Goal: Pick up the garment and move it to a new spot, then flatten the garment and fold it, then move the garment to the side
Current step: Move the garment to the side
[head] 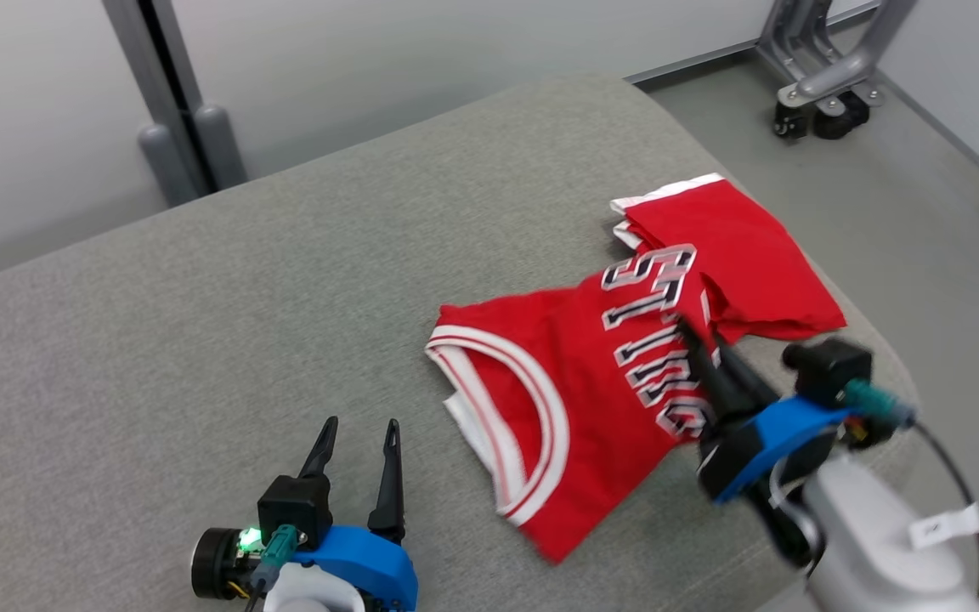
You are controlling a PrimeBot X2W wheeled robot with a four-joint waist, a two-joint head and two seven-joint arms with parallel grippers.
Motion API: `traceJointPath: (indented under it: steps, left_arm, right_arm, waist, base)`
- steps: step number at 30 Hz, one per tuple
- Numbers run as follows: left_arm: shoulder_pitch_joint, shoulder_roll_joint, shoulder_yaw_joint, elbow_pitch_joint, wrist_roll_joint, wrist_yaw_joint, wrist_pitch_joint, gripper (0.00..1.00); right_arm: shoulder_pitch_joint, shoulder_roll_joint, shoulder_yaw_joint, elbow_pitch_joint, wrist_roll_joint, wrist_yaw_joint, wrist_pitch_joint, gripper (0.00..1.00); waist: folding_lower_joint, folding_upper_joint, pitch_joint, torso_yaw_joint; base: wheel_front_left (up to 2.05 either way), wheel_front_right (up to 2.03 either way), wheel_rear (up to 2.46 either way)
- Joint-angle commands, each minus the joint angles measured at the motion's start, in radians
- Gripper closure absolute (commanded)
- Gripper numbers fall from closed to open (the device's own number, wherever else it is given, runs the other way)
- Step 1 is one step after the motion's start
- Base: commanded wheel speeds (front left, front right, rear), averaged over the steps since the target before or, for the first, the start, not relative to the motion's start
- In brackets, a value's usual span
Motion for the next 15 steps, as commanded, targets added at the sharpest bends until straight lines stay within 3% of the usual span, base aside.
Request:
traceJointPath:
  steps: [1, 8, 15]
  left_arm:
    - [-0.014, 0.0, 0.004, 0.004, 0.008, -0.003, -0.005, 0.0]
    - [-0.034, 0.0, 0.005, 0.017, 0.021, -0.004, -0.005, 0.0]
    - [-0.059, 0.001, 0.008, 0.02, 0.04, -0.009, -0.005, 0.0]
  right_arm:
    - [-0.041, -0.027, -0.008, 0.001, -0.014, 0.0, -0.005, 1.0]
    - [-0.22, -0.17, -0.072, 0.124, -0.092, 0.0, -0.005, 1.0]
    - [-0.341, -0.318, -0.176, 0.333, -0.2, 0.0, -0.005, 1.0]
  waist:
    - [0.0, -0.0001, 0.019, 0.023]
    - [0.0, -0.0001, 0.063, 0.108]
    - [0.0, -0.0001, 0.109, 0.199]
  base:
    - [0.0, 0.0, 0.0]
    - [0.0, 0.0, 0.0]
    - [0.0, 0.0, 0.0]
